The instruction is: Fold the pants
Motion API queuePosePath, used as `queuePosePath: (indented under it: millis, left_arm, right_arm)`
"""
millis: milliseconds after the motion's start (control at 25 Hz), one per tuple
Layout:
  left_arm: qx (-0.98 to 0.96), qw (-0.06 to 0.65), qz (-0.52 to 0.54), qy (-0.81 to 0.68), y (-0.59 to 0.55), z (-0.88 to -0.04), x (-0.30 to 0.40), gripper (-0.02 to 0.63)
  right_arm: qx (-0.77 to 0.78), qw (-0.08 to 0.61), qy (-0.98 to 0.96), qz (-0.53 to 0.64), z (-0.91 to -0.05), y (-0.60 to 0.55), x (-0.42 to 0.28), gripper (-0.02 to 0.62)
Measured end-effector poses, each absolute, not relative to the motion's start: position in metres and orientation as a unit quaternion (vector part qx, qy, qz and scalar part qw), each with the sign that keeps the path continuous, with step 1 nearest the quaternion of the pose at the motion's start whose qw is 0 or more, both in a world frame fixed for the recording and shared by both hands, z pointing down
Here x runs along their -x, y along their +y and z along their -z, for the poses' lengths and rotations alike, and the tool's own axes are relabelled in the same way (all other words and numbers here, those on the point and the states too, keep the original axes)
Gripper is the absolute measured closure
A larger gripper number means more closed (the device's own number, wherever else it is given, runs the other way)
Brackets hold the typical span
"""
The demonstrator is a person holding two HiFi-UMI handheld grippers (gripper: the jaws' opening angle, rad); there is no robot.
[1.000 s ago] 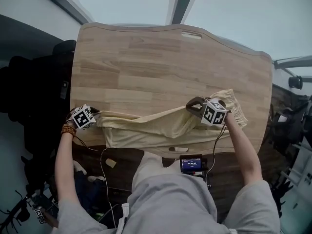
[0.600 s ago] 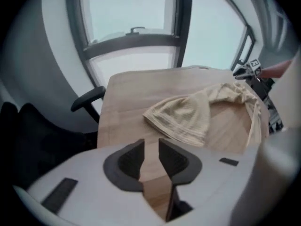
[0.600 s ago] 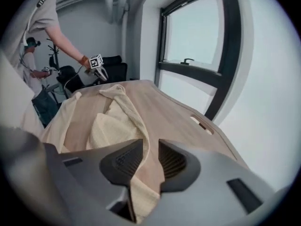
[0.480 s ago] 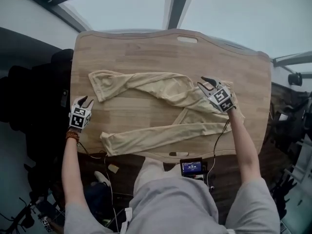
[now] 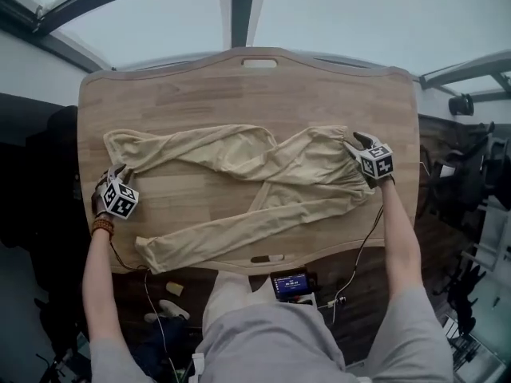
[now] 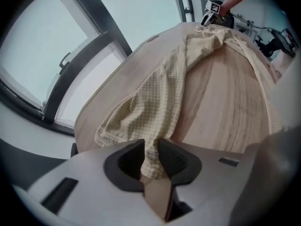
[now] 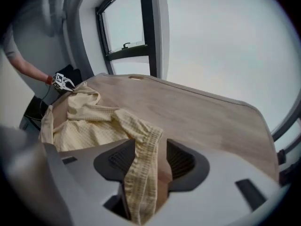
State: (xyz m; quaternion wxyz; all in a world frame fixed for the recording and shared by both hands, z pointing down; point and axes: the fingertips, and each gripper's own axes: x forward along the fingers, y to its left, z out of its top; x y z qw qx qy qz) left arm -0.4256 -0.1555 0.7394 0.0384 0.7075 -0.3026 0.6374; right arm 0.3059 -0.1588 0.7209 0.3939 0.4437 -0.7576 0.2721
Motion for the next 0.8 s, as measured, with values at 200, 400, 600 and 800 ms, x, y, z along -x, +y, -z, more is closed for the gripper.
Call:
queuePosePath:
  millis: [200, 400, 600, 800]
  left_arm:
    - [-0.683, 0.047, -0.675, -0.275, -0.159, -0.737, 0.427, 0.588]
    - [-0.689, 0.097, -0.671, -0.257, -0.163, -0.707, 0.432, 0.592]
    - [-0.701, 0.237, -0.619, -0.263, -0.172, -0.653, 0.465, 0.592]
    - [-0.666, 0.377, -0.597, -0.239, -0.150, -0.625, 0.495, 0.594]
  right_arm:
    - [-0.416, 0.379, -0.766, -0.310, -0.734, -0.192, -0.295, 0.383]
    - [-0.431, 0.375, -0.772, -0.278, -0.708, -0.199, -0.306, 0.497]
    - [-0.489, 0.228, -0.811, -0.226, -0.606, -0.184, -0.354, 0.499]
    - [-0.388, 0.165, -0.861, -0.285, -0.568, -0.108, -0.365, 0.499]
